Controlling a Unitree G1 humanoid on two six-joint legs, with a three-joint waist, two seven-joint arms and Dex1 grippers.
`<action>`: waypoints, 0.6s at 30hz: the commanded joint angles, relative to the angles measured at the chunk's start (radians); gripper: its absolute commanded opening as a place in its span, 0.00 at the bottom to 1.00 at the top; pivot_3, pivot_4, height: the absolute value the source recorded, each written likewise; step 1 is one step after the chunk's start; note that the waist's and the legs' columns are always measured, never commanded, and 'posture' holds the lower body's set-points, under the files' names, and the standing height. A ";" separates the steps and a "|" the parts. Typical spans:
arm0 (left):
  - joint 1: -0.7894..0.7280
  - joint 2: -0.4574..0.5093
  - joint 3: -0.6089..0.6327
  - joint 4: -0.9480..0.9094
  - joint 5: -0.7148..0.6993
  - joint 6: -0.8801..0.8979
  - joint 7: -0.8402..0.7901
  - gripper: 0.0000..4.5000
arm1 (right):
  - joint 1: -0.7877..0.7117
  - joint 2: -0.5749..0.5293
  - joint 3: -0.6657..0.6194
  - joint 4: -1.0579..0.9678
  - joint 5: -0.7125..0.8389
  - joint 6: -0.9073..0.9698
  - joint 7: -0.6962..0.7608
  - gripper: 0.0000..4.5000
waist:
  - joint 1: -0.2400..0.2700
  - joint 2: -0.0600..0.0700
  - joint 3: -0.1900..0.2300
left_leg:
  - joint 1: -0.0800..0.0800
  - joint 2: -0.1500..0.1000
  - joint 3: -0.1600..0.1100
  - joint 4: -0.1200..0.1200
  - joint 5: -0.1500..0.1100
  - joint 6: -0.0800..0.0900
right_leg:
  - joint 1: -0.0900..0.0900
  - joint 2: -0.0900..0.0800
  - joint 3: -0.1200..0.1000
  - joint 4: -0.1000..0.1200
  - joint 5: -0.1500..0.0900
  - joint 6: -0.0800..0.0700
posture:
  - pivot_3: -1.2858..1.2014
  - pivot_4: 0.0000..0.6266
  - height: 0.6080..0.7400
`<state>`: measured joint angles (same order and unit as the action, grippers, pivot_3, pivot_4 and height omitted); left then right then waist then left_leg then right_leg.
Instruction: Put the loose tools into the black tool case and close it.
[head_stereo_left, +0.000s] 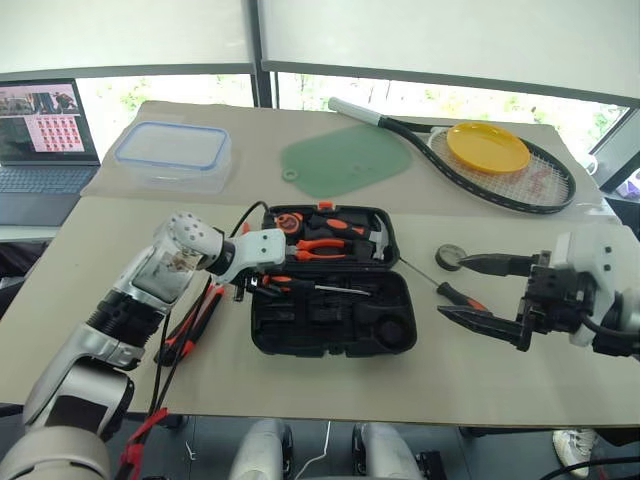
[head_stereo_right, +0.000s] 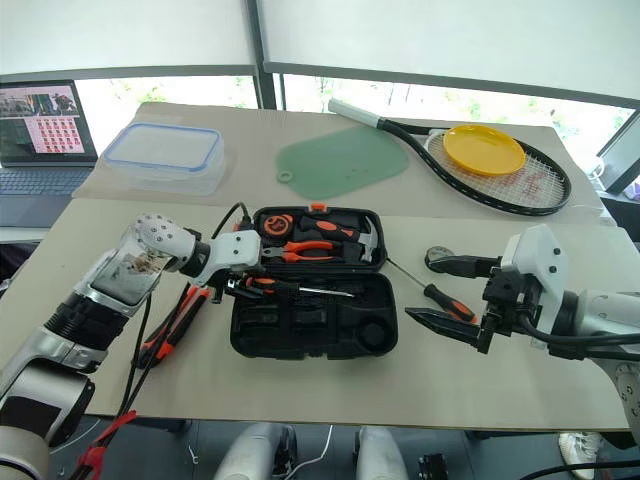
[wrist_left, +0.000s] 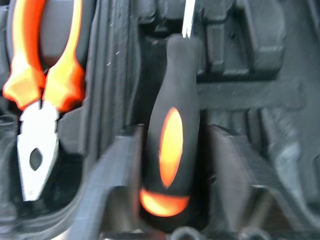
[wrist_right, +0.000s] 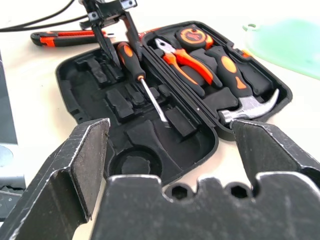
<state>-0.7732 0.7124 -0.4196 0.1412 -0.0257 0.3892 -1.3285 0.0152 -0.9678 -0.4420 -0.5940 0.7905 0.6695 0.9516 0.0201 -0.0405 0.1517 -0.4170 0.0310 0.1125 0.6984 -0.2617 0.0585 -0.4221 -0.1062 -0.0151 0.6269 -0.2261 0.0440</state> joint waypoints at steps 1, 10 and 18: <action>-0.046 0.004 0.065 -0.046 -0.043 0.039 -0.016 0.88 | -0.008 0.001 -0.030 -0.025 0.022 -0.006 -0.009 1.00 | 0.000 0.000 0.000 | 0.000 0.000 0.000 0.000 0.000 0.000 | 0.000 0.000 0.000 0.000 0.000 0.000 | 0.52 0.24 0.99; -0.085 -0.020 0.066 -0.015 -0.028 0.003 0.002 0.95 | -0.018 -0.003 -0.021 -0.014 0.028 -0.007 -0.008 1.00 | -0.001 0.000 0.000 | 0.000 0.000 0.000 0.001 0.000 0.000 | 0.000 0.000 0.000 0.001 0.000 0.000 | 0.52 0.24 0.99; -0.089 -0.102 0.025 0.118 0.030 -0.131 0.031 0.38 | -0.021 -0.005 -0.009 0.002 0.002 -0.018 -0.012 1.00 | 0.001 0.000 0.000 | 0.000 0.000 0.000 0.001 0.000 0.000 | 0.000 0.000 0.000 0.001 0.000 0.000 | 0.52 0.24 0.99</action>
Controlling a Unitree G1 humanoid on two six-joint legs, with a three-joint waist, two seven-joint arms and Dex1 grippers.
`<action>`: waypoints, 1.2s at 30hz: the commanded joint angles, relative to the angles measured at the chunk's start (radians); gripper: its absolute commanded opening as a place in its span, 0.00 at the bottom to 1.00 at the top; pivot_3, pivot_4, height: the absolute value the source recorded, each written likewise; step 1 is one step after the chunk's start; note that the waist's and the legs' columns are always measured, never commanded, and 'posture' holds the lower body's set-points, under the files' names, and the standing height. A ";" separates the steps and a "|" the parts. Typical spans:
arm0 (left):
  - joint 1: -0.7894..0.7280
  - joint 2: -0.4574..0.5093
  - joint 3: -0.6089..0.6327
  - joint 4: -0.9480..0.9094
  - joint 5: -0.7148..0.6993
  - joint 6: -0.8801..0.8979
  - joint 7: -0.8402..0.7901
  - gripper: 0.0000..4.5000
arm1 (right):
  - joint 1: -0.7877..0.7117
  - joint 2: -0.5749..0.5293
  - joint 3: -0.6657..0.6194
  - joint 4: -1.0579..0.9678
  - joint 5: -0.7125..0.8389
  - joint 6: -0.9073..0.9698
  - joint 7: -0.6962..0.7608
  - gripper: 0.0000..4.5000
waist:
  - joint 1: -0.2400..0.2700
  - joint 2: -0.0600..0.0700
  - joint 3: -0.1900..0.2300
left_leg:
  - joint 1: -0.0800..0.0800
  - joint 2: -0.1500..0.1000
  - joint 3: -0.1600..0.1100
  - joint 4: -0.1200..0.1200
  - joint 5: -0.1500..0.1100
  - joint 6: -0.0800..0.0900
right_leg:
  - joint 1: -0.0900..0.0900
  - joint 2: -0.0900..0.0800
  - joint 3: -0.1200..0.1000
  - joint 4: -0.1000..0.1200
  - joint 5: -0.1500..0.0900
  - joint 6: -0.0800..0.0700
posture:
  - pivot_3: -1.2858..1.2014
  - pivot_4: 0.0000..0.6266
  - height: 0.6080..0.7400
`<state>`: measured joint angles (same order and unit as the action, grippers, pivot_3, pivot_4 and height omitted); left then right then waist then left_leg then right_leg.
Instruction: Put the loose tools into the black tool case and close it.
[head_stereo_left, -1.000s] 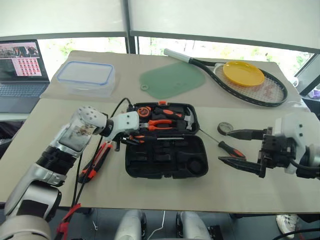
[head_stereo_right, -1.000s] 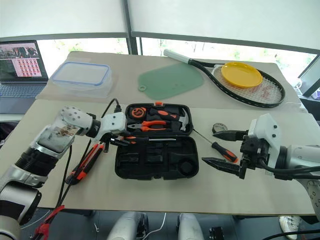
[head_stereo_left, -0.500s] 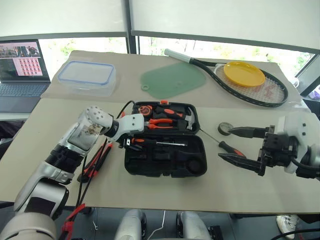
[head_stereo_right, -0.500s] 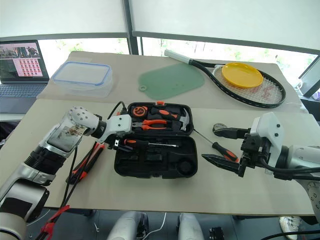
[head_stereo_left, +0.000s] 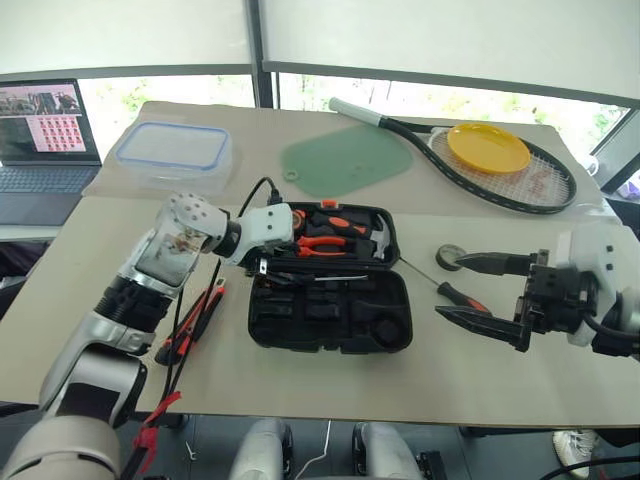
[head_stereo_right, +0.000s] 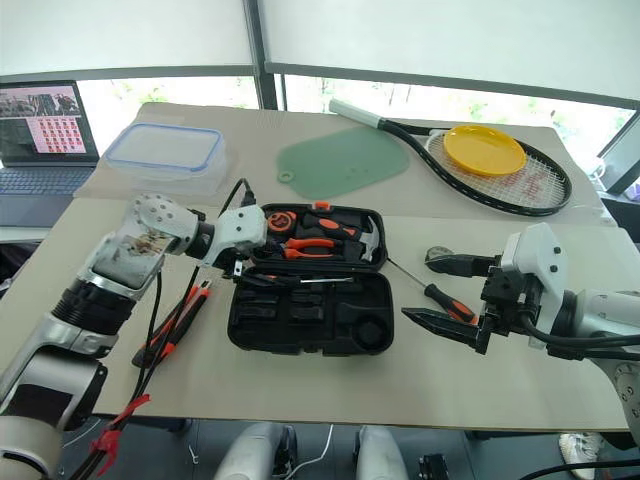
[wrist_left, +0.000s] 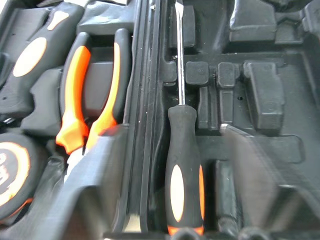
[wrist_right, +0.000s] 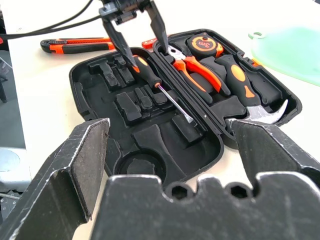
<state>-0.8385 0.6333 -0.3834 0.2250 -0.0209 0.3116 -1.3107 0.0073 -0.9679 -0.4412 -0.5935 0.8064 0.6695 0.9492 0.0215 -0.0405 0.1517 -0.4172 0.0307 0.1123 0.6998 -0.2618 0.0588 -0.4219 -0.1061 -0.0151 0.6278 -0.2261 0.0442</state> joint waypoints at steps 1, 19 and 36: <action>-0.025 -0.031 -0.013 0.048 0.031 -0.062 0.015 0.29 | -0.013 -0.004 -0.009 0.002 -0.017 -0.019 -0.010 1.00 | 0.000 0.000 0.000 | 0.000 0.000 0.000 0.000 0.000 0.000 | 0.000 0.000 0.000 0.000 0.000 0.000 | 0.52 0.24 0.99; 0.009 -0.073 -0.102 0.116 0.156 -0.188 -0.008 0.02 | 0.008 0.001 -0.010 0.003 -0.030 -0.011 -0.045 1.00 | 0.004 0.001 -0.001 | 0.000 0.000 0.000 0.002 0.000 0.001 | 0.001 0.000 0.000 0.000 0.000 0.000 | 0.52 0.24 0.99; 0.069 0.134 0.394 -0.259 -0.467 0.430 -0.121 0.74 | 0.408 0.062 -0.387 0.121 -0.174 0.005 0.002 1.00 | -0.001 0.002 -0.002 | -0.005 0.001 -0.002 0.005 -0.001 0.001 | -0.001 0.000 0.000 0.000 0.000 0.003 | 0.52 0.24 0.99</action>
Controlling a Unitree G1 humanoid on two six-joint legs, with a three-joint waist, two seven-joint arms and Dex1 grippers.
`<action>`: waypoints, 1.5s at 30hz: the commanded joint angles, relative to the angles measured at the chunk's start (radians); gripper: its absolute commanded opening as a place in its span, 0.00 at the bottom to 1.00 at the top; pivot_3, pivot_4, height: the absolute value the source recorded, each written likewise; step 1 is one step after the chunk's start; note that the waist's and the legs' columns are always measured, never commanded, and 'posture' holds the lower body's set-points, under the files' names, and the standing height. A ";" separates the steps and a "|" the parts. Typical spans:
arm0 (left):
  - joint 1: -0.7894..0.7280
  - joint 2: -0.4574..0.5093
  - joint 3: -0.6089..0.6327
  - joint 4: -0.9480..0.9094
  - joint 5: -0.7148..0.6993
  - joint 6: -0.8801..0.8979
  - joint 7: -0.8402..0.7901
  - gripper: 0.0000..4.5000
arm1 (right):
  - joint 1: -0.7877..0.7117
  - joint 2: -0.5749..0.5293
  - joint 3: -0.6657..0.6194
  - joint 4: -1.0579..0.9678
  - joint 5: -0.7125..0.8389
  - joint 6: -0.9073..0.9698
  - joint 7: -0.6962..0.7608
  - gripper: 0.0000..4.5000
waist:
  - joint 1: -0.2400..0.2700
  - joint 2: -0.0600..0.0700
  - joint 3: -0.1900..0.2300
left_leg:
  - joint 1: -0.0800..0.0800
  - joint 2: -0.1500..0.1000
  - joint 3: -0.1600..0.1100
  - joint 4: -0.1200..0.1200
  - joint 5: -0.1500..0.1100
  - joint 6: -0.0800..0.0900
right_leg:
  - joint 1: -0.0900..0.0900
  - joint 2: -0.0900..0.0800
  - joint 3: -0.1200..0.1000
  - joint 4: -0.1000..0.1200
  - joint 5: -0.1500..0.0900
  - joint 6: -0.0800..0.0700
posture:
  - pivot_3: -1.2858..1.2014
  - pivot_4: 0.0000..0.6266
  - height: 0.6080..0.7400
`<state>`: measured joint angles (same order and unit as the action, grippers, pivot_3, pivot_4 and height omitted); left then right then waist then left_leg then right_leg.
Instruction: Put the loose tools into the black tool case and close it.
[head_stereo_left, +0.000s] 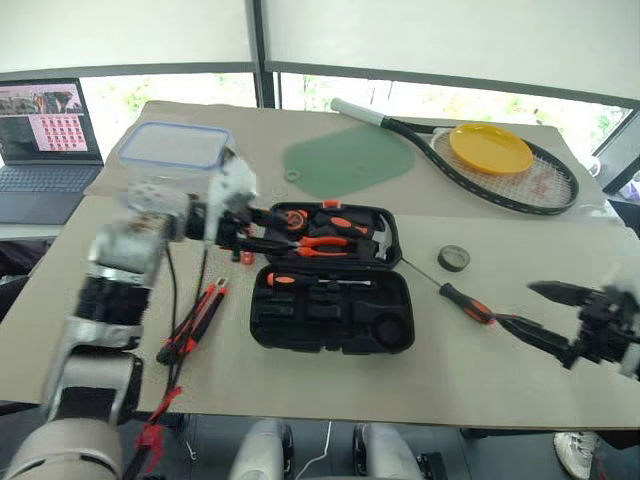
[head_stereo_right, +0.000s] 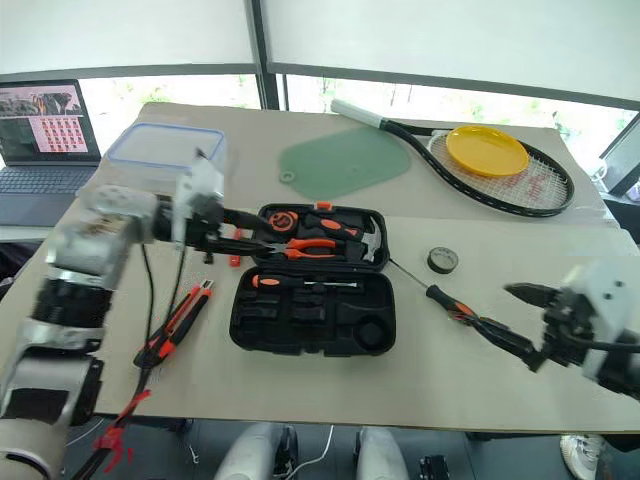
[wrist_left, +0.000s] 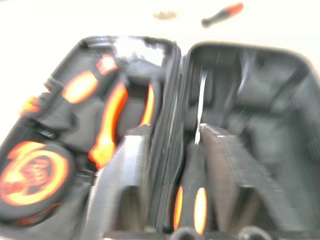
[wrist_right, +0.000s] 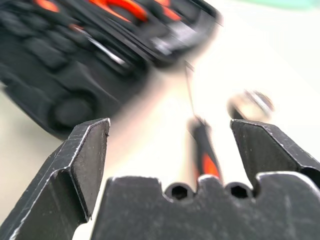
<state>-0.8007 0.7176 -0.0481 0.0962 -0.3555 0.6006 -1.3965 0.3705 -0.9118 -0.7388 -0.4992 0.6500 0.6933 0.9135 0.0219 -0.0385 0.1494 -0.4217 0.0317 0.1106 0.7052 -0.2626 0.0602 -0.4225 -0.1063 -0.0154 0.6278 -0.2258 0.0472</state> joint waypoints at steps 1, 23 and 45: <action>0.059 0.085 0.081 -0.188 -0.182 0.186 -0.053 0.86 | 0.062 0.005 -0.092 0.060 -0.033 -0.033 0.051 1.00 | -0.004 0.000 0.000 | 0.002 0.000 0.000 0.000 0.000 0.000 | 0.003 0.000 0.000 0.000 0.000 0.000 | 0.52 0.24 0.99; 0.124 0.160 0.057 -0.382 -0.288 0.200 0.063 0.99 | -0.491 0.110 0.569 0.575 -0.316 -0.243 -0.007 0.94 | -0.010 0.002 0.001 | 0.006 -0.001 0.002 -0.001 0.001 -0.001 | 0.002 0.002 0.003 0.002 0.000 -0.001 | 0.52 0.24 0.99; 0.208 0.238 0.083 -0.335 -0.250 0.109 0.058 1.00 | -0.125 -0.085 0.135 0.204 -0.017 -0.114 0.273 0.23 | -0.021 0.005 0.001 | 0.008 0.001 0.003 -0.004 0.001 -0.002 | 0.003 0.003 0.004 0.001 0.000 -0.002 | 0.52 0.24 0.99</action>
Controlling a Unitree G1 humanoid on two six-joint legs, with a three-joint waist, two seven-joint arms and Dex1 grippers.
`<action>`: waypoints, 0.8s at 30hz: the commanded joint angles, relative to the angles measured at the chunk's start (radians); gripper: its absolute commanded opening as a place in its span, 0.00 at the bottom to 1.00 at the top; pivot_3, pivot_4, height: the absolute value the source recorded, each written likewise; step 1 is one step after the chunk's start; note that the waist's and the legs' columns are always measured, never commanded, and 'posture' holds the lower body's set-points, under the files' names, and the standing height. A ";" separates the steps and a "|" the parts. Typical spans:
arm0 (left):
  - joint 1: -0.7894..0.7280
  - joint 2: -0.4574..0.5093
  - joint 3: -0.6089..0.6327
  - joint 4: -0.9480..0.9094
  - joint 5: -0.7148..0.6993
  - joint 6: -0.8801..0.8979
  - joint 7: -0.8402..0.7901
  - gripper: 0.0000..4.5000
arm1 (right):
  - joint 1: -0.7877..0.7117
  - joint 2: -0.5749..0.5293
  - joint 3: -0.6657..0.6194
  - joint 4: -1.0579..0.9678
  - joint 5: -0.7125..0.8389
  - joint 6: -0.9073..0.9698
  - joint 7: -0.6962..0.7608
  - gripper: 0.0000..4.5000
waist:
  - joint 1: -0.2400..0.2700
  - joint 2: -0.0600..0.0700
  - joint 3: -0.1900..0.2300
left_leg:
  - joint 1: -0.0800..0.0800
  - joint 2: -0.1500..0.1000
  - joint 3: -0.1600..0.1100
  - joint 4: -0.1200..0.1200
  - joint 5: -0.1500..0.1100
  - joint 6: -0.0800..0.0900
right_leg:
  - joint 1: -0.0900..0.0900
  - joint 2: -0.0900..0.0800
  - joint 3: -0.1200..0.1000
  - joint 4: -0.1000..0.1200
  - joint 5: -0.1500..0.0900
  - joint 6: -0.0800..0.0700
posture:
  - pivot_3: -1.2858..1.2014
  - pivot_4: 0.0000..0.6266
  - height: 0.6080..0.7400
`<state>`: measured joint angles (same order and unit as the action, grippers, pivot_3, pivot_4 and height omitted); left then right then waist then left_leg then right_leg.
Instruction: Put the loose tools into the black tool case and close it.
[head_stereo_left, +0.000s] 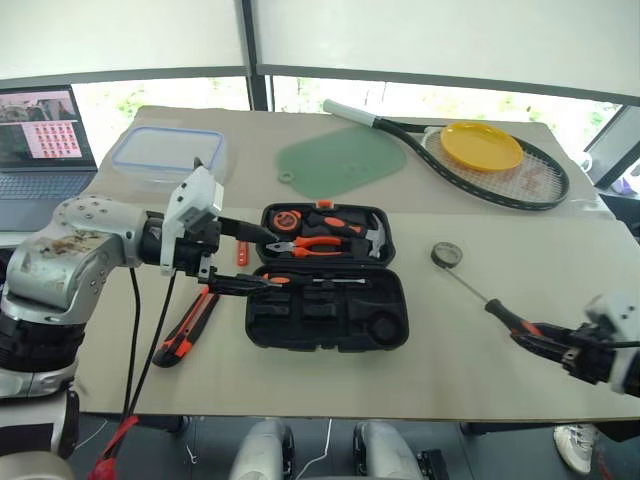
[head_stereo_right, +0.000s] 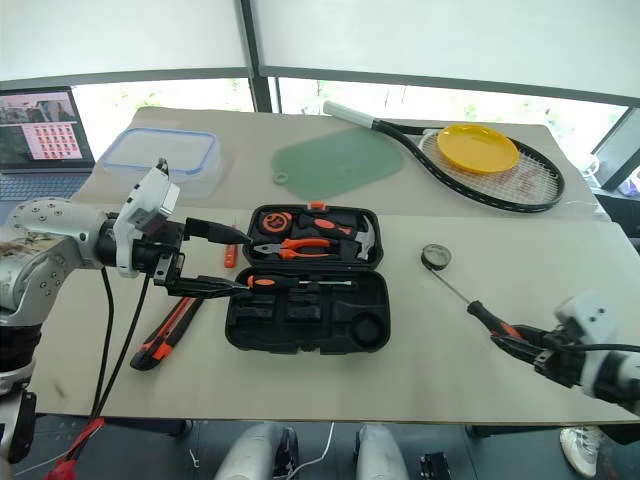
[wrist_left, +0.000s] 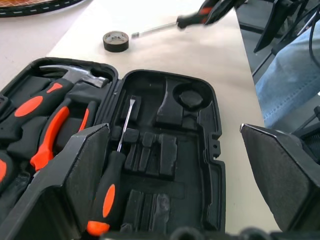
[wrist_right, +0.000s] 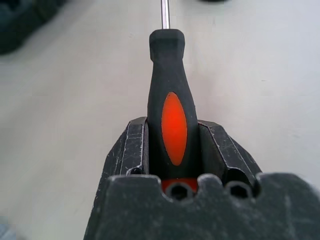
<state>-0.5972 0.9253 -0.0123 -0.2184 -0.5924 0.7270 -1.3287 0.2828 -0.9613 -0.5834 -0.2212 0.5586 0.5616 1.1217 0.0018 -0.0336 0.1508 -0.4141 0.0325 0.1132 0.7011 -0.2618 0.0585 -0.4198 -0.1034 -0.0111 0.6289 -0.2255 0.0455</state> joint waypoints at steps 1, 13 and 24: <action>0.006 0.042 0.048 -0.018 -0.011 -0.024 -0.019 1.00 | -0.083 -0.054 0.029 -0.082 0.077 0.012 0.077 0.23 | -0.003 0.000 0.000 | 0.000 0.001 0.000 0.000 0.000 0.000 | 0.000 0.001 0.000 0.000 0.000 0.000 | 0.52 0.24 0.99; 0.046 0.156 0.100 -0.020 -0.023 -0.034 -0.072 1.00 | -0.808 0.085 0.704 0.178 -0.221 -0.181 0.182 0.23 | -0.005 0.000 0.003 | -0.002 0.000 0.000 -0.001 0.002 -0.003 | -0.004 0.002 -0.001 0.000 0.000 -0.002 | 0.52 0.24 0.99; 0.142 0.170 0.159 -0.106 -0.060 -0.004 -0.012 1.00 | -0.996 0.226 0.860 0.489 -0.402 -0.382 0.232 0.23 | 0.008 0.001 0.004 | -0.007 0.000 0.000 0.001 0.004 -0.008 | -0.006 0.001 -0.002 -0.001 -0.001 -0.001 | 0.52 0.24 0.99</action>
<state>-0.4532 1.0795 0.1092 -0.2959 -0.6350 0.7252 -1.3487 -0.6864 -0.7422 0.2818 0.2663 0.1654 0.2171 1.3397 0.0093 -0.0323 0.1552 -0.4210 0.0325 0.1136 0.7023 -0.2572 0.0504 -0.4260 -0.1024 -0.0136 0.6283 -0.2269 0.0441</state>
